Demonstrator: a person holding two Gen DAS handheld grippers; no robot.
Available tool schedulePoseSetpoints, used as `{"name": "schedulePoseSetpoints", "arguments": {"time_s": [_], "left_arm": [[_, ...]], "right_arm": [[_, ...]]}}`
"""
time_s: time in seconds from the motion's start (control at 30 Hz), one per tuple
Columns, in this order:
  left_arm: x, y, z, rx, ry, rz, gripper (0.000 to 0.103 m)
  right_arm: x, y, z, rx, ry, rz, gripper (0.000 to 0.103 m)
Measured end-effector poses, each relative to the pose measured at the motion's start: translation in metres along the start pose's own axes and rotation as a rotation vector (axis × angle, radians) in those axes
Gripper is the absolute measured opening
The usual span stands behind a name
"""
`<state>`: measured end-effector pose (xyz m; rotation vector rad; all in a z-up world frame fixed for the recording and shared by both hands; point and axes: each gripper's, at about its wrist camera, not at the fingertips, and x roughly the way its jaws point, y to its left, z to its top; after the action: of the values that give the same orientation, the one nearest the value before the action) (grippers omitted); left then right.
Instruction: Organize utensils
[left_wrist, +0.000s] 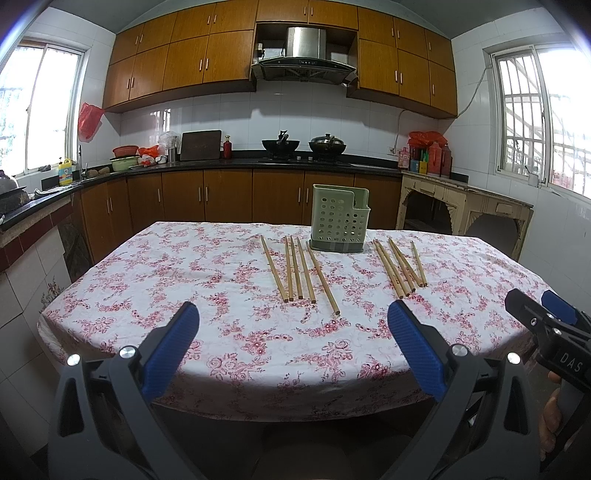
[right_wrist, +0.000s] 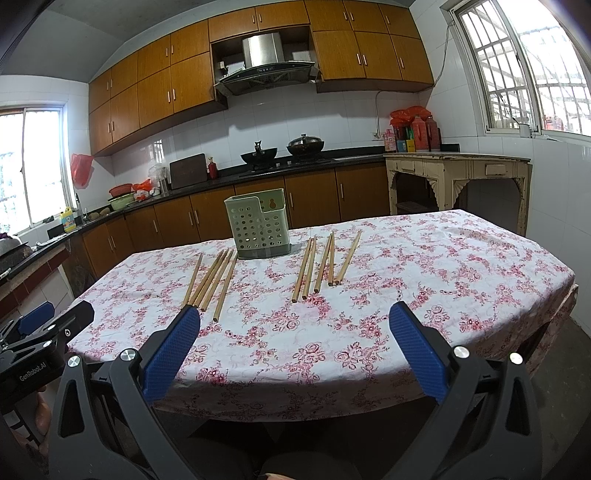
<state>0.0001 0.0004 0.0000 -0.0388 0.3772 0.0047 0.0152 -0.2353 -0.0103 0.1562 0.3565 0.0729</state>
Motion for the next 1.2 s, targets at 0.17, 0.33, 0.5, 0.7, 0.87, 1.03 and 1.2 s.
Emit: {"name": "schedulePoseSetpoints", "arguments": {"time_s": [0.17, 0.33, 0.5, 0.7, 0.87, 1.03, 1.2], "left_arm": [[0.0, 0.0, 0.0, 0.0, 0.0, 0.0, 0.099], [0.0, 0.0, 0.0, 0.0, 0.0, 0.0, 0.099], [0.0, 0.0, 0.0, 0.0, 0.001, 0.0, 0.099], [0.0, 0.0, 0.0, 0.0, 0.001, 0.001, 0.099], [-0.001, 0.0, 0.0, 0.001, 0.008, 0.003, 0.099], [0.007, 0.0, 0.0, -0.002, 0.022, 0.006, 0.099], [0.026, 0.008, 0.008, -0.012, 0.046, 0.025, 0.099]], "right_arm": [[0.0, 0.0, 0.0, 0.0, 0.0, 0.0, 0.101], [0.0, 0.0, 0.0, 0.0, 0.0, 0.0, 0.101], [0.0, 0.0, 0.0, 0.0, 0.0, 0.0, 0.101], [0.0, 0.0, 0.0, 0.0, 0.0, 0.0, 0.101], [0.001, -0.001, -0.002, 0.003, 0.004, 0.001, 0.101], [0.008, -0.002, 0.001, 0.01, 0.016, 0.003, 0.101], [0.023, -0.012, 0.007, 0.04, 0.031, -0.01, 0.101]]}}
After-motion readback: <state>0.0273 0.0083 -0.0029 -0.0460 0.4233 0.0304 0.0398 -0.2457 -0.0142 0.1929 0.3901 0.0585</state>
